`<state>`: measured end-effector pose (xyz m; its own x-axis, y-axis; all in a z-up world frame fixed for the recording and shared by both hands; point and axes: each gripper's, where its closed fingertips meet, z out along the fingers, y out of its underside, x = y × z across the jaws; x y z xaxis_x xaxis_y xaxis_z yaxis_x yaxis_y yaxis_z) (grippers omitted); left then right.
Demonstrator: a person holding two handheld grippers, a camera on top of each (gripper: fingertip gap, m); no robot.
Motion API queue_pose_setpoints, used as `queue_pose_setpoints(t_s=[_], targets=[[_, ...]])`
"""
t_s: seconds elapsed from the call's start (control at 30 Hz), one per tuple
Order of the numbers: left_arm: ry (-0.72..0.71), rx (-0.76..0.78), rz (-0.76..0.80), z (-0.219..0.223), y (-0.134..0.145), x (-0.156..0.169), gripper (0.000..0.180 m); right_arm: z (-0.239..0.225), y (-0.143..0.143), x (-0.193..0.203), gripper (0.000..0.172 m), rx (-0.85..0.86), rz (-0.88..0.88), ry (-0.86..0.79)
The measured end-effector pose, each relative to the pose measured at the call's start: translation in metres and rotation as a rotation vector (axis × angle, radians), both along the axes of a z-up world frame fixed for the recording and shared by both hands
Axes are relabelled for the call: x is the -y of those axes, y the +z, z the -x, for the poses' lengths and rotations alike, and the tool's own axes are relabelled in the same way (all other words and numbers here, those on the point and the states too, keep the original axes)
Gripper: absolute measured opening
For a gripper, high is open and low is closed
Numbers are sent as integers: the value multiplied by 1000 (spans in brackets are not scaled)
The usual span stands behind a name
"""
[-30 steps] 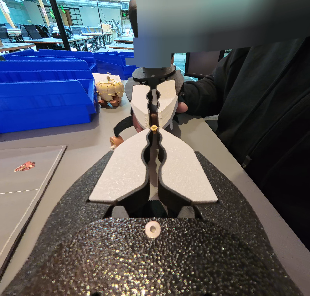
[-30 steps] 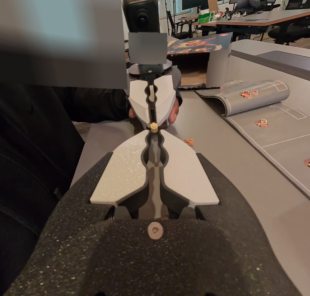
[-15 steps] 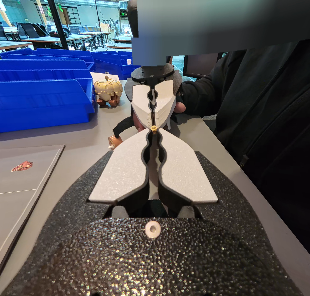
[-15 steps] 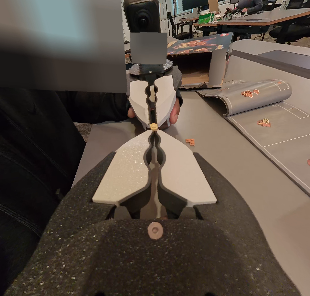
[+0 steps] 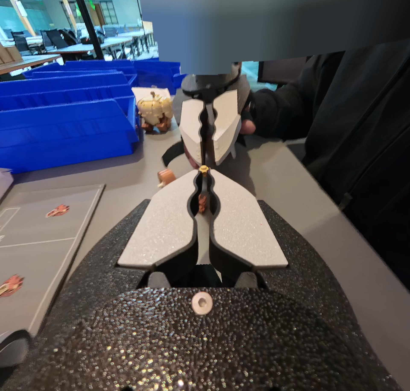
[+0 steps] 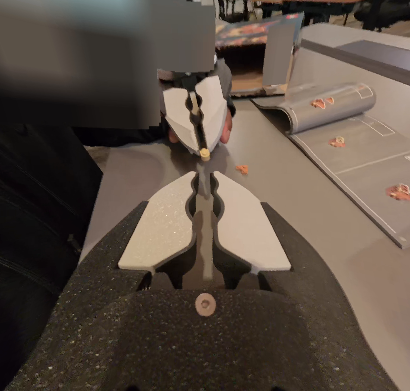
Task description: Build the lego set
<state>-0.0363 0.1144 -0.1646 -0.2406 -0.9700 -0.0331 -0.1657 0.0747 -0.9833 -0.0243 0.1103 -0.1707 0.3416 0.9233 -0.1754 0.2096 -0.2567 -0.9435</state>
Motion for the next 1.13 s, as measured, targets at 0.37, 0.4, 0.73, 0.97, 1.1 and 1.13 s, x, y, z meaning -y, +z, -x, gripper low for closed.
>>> queue_pose_setpoints(t_s=[0.37, 0.4, 0.73, 0.97, 1.1, 1.13], targets=[[10, -106, -114, -2, -19, -1, 3, -25, -64, -8, 23, 438, -4, -87], [12, -116, -125, -2, -21, -1, 3, -24, -66, -7, 25, 457, -9, -83], [10, -196, -171, -3, -34, 1, 3, -17, -76, -13, 18, 557, -49, -90], [-12, -212, -142, -2, -35, 4, 3, -4, -55, -8, 18, 390, -75, -32], [-35, -196, -124, -2, -32, 8, 3, 4, -43, -2, 18, 329, -110, 5], [-40, -199, -127, -2, -33, 9, 3, 6, -41, -1, 18, 318, -120, 11]])
